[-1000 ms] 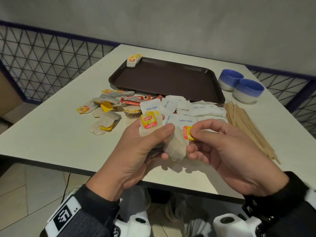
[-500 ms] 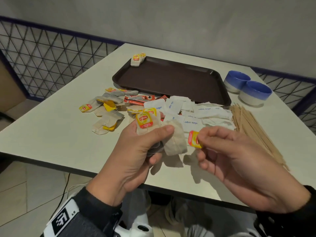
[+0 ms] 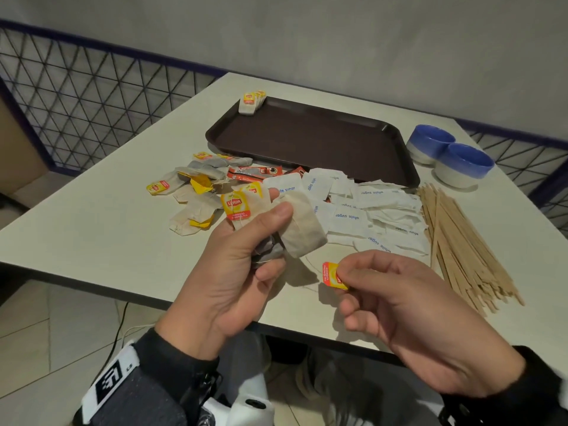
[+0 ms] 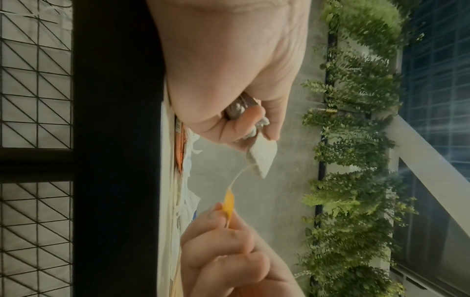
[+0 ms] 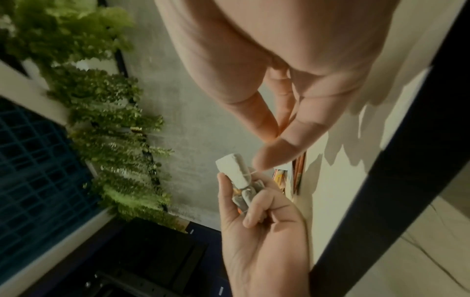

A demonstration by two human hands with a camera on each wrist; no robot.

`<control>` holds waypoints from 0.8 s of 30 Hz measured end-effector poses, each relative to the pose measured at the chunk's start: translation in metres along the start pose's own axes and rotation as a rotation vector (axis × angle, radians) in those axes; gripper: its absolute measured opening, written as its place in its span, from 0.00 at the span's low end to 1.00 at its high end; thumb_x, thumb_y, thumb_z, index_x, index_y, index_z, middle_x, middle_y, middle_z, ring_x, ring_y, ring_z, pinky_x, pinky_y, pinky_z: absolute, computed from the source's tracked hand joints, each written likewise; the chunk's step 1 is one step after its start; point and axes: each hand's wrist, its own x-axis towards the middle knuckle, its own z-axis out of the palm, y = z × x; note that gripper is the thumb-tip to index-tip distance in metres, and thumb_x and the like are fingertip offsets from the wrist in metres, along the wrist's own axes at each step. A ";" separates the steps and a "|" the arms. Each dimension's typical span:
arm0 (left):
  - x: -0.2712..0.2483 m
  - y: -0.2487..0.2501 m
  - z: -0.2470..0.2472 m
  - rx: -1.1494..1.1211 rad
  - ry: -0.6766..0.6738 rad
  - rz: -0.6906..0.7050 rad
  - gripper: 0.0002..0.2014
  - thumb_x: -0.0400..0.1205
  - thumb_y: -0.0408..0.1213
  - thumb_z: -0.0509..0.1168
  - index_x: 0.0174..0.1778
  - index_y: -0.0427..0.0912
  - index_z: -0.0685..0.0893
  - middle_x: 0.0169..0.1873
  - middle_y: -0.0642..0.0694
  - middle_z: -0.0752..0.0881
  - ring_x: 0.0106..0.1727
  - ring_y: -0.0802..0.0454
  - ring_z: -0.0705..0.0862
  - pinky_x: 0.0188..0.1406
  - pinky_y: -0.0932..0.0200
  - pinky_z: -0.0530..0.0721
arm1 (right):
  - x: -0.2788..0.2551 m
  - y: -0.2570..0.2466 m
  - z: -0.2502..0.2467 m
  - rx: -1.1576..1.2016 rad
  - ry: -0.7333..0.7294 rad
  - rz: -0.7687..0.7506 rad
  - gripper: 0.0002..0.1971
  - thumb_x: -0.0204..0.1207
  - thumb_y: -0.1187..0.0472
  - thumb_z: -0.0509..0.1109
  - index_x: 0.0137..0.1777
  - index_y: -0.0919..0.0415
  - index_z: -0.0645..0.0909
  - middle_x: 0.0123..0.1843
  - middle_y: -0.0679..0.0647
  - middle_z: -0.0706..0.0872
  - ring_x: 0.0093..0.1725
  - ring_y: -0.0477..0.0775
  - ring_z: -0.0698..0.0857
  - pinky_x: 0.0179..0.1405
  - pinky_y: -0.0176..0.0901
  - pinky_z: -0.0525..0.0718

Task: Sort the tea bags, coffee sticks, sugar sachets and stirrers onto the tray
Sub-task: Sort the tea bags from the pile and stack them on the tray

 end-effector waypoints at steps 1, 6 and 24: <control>0.000 0.000 0.001 0.003 -0.002 -0.001 0.11 0.73 0.31 0.72 0.52 0.43 0.87 0.36 0.49 0.89 0.20 0.60 0.77 0.11 0.72 0.61 | 0.000 0.000 0.001 -0.035 0.009 -0.006 0.04 0.79 0.72 0.72 0.51 0.73 0.83 0.31 0.67 0.82 0.23 0.55 0.81 0.19 0.39 0.83; -0.002 0.001 -0.001 -0.009 -0.016 -0.019 0.06 0.73 0.32 0.72 0.45 0.45 0.87 0.37 0.50 0.89 0.21 0.61 0.76 0.11 0.72 0.59 | 0.003 -0.001 0.003 -0.209 0.043 -0.027 0.02 0.80 0.70 0.72 0.49 0.70 0.84 0.27 0.67 0.82 0.21 0.60 0.79 0.19 0.41 0.84; -0.007 -0.002 0.004 0.455 -0.223 -0.056 0.25 0.75 0.30 0.77 0.69 0.32 0.83 0.50 0.34 0.93 0.30 0.57 0.86 0.12 0.70 0.64 | 0.012 -0.055 -0.001 -0.293 -0.213 -0.194 0.09 0.67 0.65 0.77 0.47 0.65 0.92 0.38 0.59 0.90 0.29 0.50 0.82 0.22 0.39 0.81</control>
